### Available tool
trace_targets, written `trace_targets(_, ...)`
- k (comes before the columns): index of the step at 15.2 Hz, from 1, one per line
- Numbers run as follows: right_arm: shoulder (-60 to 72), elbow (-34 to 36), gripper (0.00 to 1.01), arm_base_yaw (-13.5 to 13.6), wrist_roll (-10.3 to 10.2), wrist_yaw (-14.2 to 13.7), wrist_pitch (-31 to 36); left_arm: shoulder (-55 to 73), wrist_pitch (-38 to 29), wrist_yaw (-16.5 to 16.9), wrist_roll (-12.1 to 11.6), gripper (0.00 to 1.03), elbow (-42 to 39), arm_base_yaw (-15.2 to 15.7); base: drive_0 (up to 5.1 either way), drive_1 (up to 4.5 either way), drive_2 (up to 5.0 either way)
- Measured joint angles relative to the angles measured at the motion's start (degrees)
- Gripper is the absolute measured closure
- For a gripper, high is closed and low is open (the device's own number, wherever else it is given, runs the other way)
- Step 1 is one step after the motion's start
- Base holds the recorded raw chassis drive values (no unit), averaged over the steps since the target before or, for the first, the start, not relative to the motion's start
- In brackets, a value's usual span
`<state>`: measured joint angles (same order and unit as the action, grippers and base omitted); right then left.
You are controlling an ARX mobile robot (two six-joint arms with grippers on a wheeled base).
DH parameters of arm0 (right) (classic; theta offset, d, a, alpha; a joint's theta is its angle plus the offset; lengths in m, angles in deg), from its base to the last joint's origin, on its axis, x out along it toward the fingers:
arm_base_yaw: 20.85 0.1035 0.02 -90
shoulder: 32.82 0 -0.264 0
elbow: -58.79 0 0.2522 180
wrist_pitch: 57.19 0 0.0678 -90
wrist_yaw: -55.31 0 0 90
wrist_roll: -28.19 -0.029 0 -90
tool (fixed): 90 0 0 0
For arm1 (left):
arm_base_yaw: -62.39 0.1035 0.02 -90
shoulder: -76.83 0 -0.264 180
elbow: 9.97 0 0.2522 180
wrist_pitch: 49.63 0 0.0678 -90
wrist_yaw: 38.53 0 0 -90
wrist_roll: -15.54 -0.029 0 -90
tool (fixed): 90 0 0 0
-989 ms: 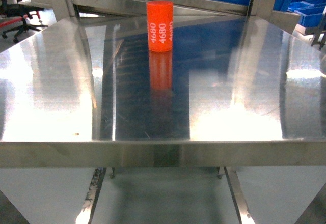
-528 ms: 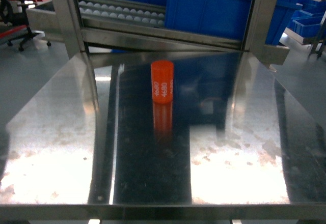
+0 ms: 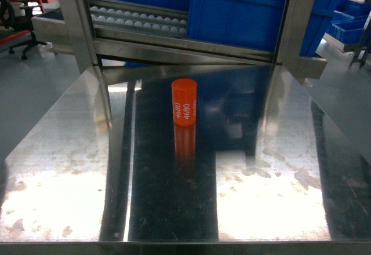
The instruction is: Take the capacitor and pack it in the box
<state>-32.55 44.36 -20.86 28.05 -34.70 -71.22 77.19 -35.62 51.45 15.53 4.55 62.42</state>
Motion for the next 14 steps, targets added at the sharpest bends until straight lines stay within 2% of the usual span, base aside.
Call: trace_targets(14, 0.00, 0.00, 0.03, 0.00, 0.00, 0.00, 0.00, 0.00, 0.00, 0.00, 0.00, 0.05, 0.00, 0.00, 0.0, 0.00, 0.0)
